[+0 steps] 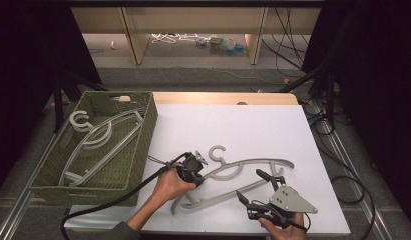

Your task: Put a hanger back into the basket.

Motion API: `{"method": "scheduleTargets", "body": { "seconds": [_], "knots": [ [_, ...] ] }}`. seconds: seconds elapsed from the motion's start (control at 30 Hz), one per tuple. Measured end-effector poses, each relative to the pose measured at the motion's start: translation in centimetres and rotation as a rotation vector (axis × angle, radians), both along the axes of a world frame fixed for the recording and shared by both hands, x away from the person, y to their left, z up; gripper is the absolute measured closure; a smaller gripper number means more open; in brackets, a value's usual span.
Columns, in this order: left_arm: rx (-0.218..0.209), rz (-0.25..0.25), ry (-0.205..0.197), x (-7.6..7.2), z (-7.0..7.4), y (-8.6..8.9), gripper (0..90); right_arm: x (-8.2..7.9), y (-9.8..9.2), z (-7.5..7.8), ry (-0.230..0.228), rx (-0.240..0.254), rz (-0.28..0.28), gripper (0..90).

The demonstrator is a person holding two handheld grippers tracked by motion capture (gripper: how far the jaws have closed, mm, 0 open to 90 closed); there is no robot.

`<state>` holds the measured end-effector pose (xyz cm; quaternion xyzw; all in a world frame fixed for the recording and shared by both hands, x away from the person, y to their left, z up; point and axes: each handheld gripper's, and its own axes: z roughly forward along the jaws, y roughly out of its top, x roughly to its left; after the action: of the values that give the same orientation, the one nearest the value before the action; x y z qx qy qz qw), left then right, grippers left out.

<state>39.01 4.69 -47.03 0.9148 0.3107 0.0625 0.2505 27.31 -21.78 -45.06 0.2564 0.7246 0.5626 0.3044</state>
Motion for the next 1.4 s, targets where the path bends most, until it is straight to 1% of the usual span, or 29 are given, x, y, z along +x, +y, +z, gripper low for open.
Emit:
{"method": "scheduleTargets", "body": {
  "seconds": [0.07,0.13,0.17,0.2,0.23,0.27,0.3,0.33,0.4,0.47,0.57,0.6,0.63,0.67,0.73,0.83,0.87,0.93,0.97,1.0,1.03,1.1,1.13,1.17,1.2,1.23,1.27,1.33,1.4],
  "knots": [
    [0.005,-0.006,-0.003,0.0,0.0,0.0,81.4,0.1,0.1,0.0,-0.006,0.008,0.010,16.2],
    [0.016,-0.009,-0.012,0.0,0.1,0.1,81.5,0.0,0.0,0.0,-0.002,-0.001,0.000,16.2],
    [0.013,-0.013,-0.009,0.0,0.1,0.1,81.5,0.0,0.0,0.0,-0.002,-0.001,0.001,16.2],
    [0.013,-0.014,-0.010,0.1,0.0,0.2,81.5,-0.1,0.0,0.0,0.014,0.002,-0.003,16.2],
    [0.013,-0.014,-0.010,0.1,0.0,0.2,81.6,0.0,0.0,0.0,-0.004,-0.001,-0.004,16.2],
    [0.029,-0.022,-0.030,0.1,0.1,0.2,81.6,0.0,0.0,0.0,0.000,0.005,-0.001,16.2],
    [0.032,-0.023,-0.034,0.1,0.1,0.3,81.6,0.0,0.0,0.0,0.000,0.000,0.002,16.2],
    [0.023,-0.023,-0.031,0.1,0.1,0.3,81.6,0.0,0.0,0.0,-0.003,-0.001,-0.004,16.2],
    [0.017,-0.031,-0.026,0.1,0.3,0.5,81.7,-0.1,0.0,0.0,0.015,0.008,-0.005,16.2],
    [0.012,-0.030,-0.041,0.2,0.5,0.6,81.7,-0.1,0.0,0.0,0.004,0.007,-0.009,16.1],
    [0.001,-0.030,-0.048,0.2,0.9,0.9,81.7,-0.1,0.0,0.0,0.007,0.008,-0.009,16.2],
    [-0.011,-0.032,-0.060,0.3,1.1,1.1,81.7,-0.1,0.0,0.0,0.008,0.009,-0.007,16.2],
    [-0.013,-0.037,-0.060,0.3,1.3,1.1,81.6,-0.1,0.0,0.0,0.006,0.009,-0.007,16.2],
    [-0.019,-0.032,-0.061,0.3,1.4,1.2,81.6,-0.1,0.0,0.0,0.008,0.008,-0.005,16.2],
    [-0.012,-0.040,-0.064,0.3,1.5,1.2,81.6,-0.1,0.0,0.0,0.007,0.008,-0.008,16.2],
    [0.003,-0.051,-0.087,0.2,1.7,1.3,81.6,0.0,0.0,0.0,0.003,0.004,-0.005,16.2],
    [-0.001,-0.054,-0.083,0.2,1.8,1.4,81.6,0.0,0.0,0.0,0.001,0.005,0.000,16.2],
    [-0.006,-0.050,-0.099,0.2,1.9,1.4,81.6,0.0,0.0,0.0,-0.004,-0.001,-0.004,16.2],
    [-0.005,-0.050,-0.097,0.2,2.0,1.5,81.6,-0.1,0.0,0.0,0.012,0.007,-0.002,16.2],
    [-0.002,-0.055,-0.093,0.2,2.2,1.5,81.6,-0.1,0.0,0.0,0.017,0.008,-0.001,16.2],
    [-0.002,-0.056,-0.097,0.1,2.3,1.5,81.6,0.0,0.0,0.0,0.005,0.006,-0.002,16.2],
    [-0.001,-0.059,-0.099,0.1,2.4,1.5,81.6,0.0,0.0,0.0,0.003,0.009,0.001,16.2],
    [-0.002,-0.058,-0.108,0.1,2.4,1.5,81.6,0.0,0.0,0.0,0.011,0.013,0.003,16.2],
    [-0.003,-0.050,-0.122,0.0,2.3,1.5,81.6,0.0,0.0,0.0,0.012,0.005,0.002,16.2],
    [0.006,-0.066,-0.107,0.0,2.4,1.5,81.6,0.2,0.0,0.0,0.004,0.008,0.004,16.1],
    [0.006,-0.062,-0.111,0.0,2.4,1.5,81.6,0.4,-0.2,0.1,-0.004,-0.014,-0.002,16.2],
    [-0.003,-0.050,-0.133,-0.1,2.2,1.4,81.5,0.5,-0.3,0.1,0.002,-0.023,-0.004,16.4],
    [-0.007,-0.048,-0.138,-0.1,2.2,1.4,81.5,1.4,-0.7,0.4,0.014,-0.056,0.001,16.5],
    [-0.007,-0.044,-0.137,-0.3,2.3,1.4,81.6,2.5,-1.2,0.5,0.038,-0.107,0.012,17.6]
  ]
}}
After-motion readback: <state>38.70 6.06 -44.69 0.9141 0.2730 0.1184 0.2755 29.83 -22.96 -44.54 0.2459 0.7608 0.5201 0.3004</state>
